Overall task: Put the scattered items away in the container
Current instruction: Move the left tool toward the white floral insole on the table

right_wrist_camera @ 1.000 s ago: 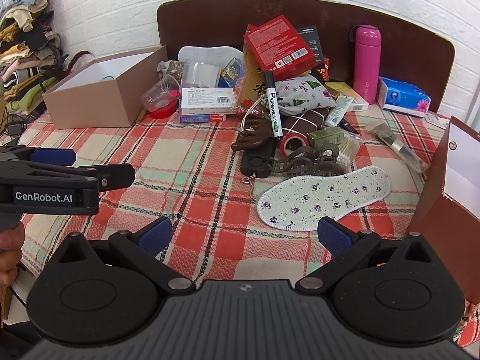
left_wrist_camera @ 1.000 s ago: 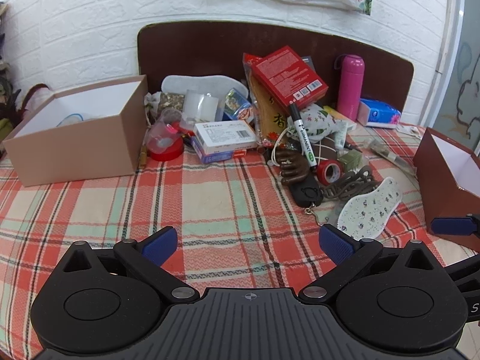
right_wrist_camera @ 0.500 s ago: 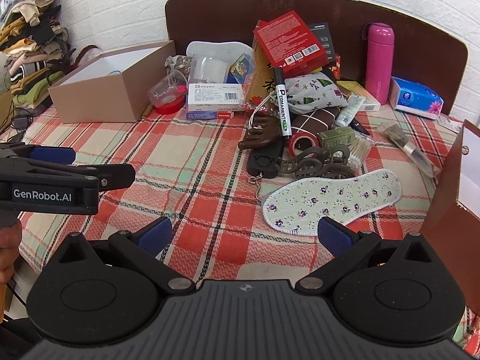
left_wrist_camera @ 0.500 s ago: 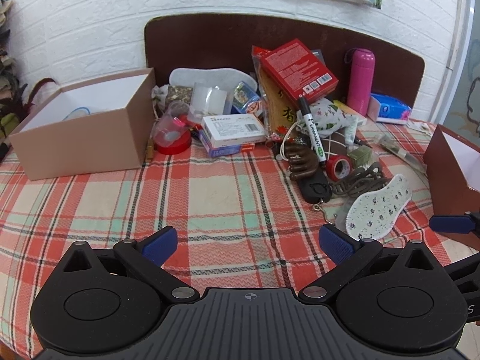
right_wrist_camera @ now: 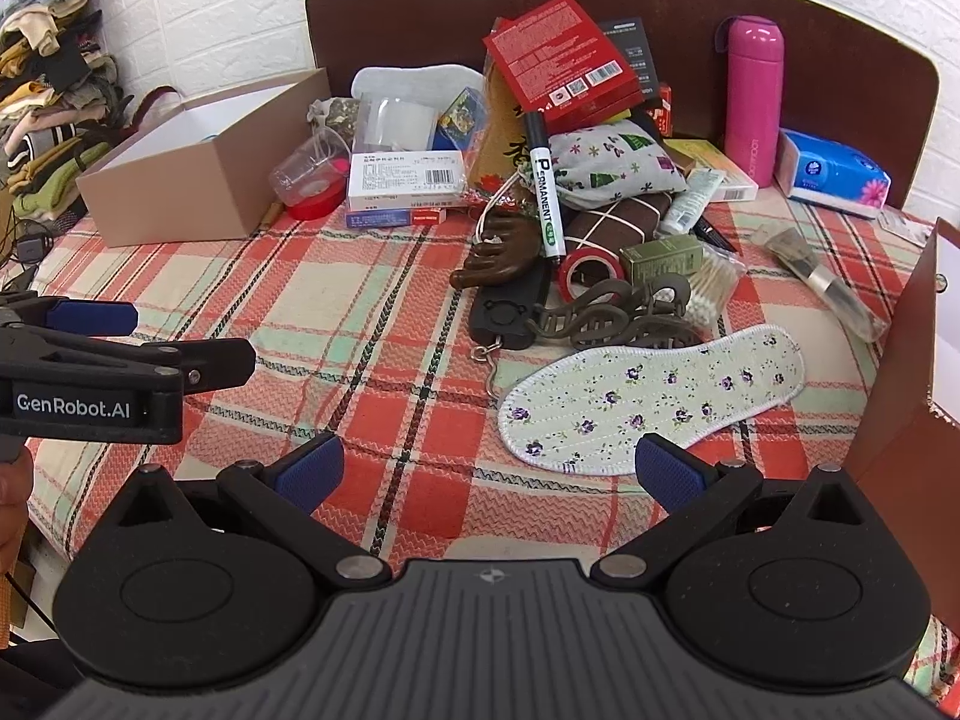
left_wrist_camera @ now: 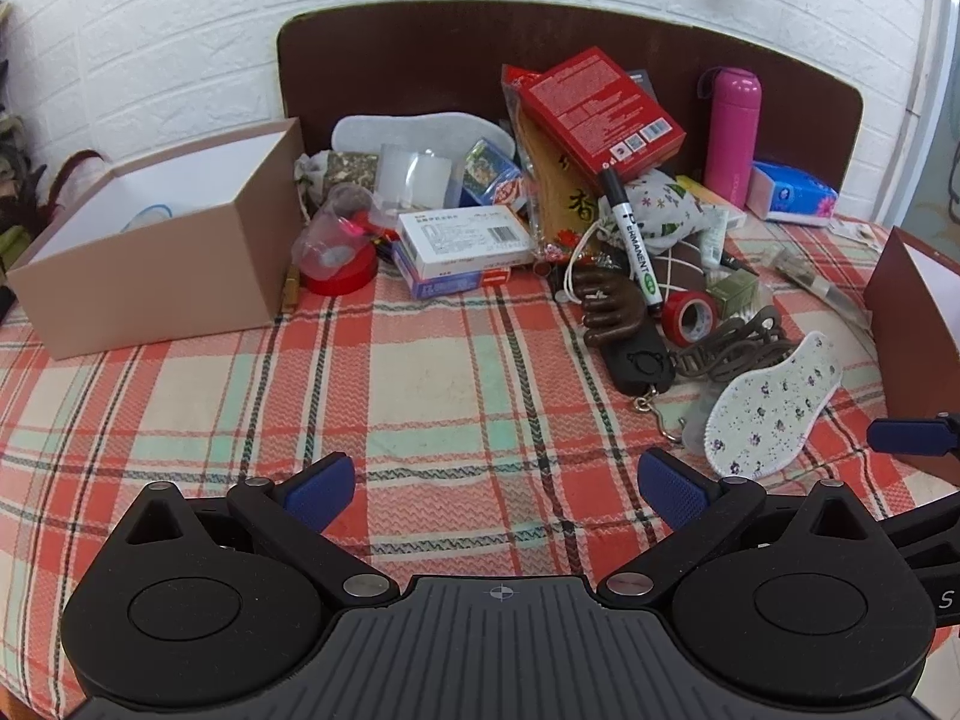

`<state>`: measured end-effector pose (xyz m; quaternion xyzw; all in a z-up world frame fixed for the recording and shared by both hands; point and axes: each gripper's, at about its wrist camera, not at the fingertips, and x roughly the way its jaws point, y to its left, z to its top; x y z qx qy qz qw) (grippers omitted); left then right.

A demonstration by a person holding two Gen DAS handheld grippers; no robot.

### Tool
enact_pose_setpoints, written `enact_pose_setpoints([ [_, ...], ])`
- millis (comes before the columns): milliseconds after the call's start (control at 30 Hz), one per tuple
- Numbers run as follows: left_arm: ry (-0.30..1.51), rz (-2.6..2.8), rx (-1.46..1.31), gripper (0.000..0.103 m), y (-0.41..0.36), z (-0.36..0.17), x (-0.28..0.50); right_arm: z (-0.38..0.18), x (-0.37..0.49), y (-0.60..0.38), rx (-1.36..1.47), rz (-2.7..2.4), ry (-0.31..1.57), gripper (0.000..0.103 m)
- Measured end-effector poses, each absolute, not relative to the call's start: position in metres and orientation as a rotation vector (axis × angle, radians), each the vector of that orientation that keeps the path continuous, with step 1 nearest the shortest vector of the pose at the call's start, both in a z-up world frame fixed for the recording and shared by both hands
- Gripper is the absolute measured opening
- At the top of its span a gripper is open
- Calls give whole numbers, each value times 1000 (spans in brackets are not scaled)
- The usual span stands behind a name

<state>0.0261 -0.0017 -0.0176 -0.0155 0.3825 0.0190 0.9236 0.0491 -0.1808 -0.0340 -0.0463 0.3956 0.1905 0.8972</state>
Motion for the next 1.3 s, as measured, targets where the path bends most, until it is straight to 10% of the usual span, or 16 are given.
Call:
enact_pose_setpoints([
  [1300,825,40,-58,103,9,-30,41,-43,65,-165,-101,392,865,103],
])
